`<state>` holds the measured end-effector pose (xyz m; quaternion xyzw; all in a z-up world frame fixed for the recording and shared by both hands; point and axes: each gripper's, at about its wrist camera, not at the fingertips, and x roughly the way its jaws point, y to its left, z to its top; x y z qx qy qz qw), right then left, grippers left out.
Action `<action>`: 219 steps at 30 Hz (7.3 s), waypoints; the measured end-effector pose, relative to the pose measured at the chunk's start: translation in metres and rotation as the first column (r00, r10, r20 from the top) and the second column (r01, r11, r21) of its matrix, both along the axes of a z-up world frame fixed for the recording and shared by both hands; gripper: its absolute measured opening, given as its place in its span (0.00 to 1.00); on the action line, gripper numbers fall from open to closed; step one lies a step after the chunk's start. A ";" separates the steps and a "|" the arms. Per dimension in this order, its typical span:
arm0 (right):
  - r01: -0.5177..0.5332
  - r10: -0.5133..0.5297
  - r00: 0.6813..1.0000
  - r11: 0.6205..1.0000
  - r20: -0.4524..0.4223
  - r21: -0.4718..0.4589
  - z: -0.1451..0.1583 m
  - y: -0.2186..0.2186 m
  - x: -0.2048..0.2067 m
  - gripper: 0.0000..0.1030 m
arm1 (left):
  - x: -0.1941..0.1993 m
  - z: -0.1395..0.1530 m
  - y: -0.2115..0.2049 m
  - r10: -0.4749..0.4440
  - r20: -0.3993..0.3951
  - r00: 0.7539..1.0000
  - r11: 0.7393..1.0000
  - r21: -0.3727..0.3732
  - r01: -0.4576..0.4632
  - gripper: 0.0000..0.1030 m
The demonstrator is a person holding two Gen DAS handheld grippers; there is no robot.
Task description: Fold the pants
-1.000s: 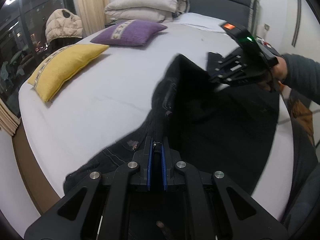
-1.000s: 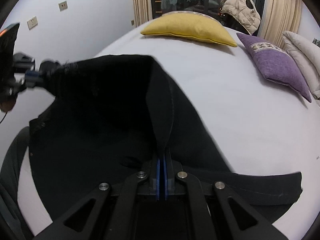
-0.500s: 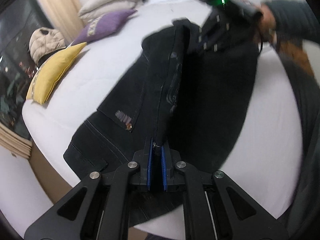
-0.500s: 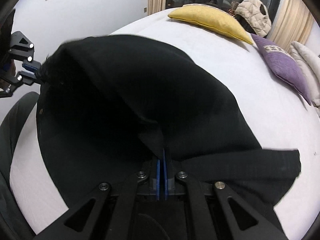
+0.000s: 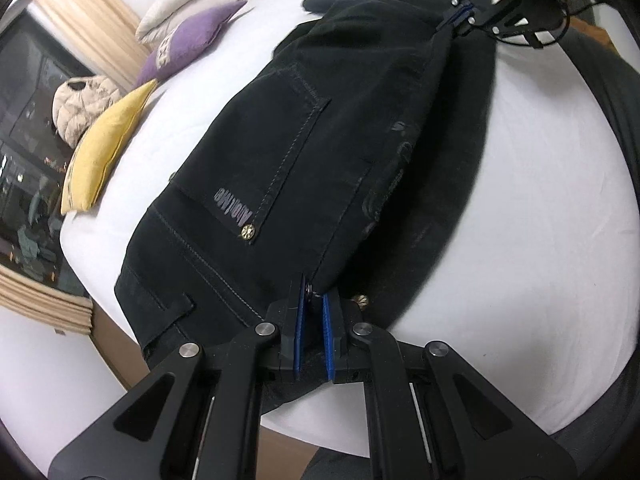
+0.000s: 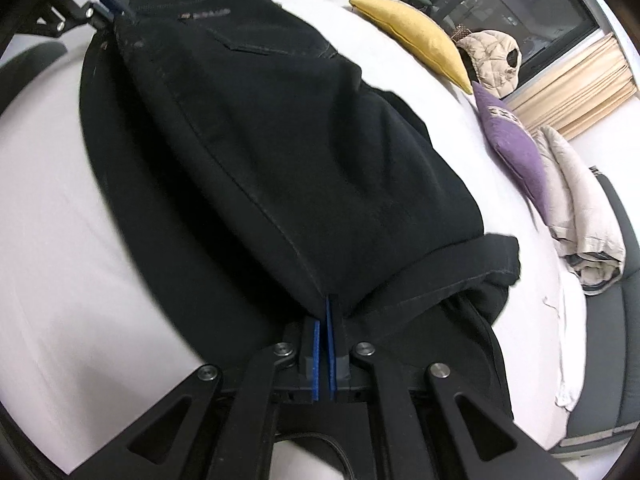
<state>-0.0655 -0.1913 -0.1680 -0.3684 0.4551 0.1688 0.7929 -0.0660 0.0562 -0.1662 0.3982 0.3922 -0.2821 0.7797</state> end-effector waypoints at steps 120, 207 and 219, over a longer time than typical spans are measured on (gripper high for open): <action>0.558 -0.754 0.326 -0.333 -0.570 0.760 0.036 -0.397 0.005 0.04 | 0.151 -0.014 -0.106 0.491 -0.347 0.799 0.719 -0.357 -0.597 0.25; 0.773 -0.553 0.548 0.048 -0.628 0.632 0.019 -0.256 0.026 0.43 | 0.202 0.010 -0.318 0.277 -0.347 0.896 0.809 -0.420 -0.412 0.95; 0.772 -0.639 0.359 -0.206 -0.680 0.601 0.007 -0.316 -0.051 0.37 | 0.141 -0.023 -0.332 0.277 -0.370 0.887 0.844 -0.347 -0.409 0.96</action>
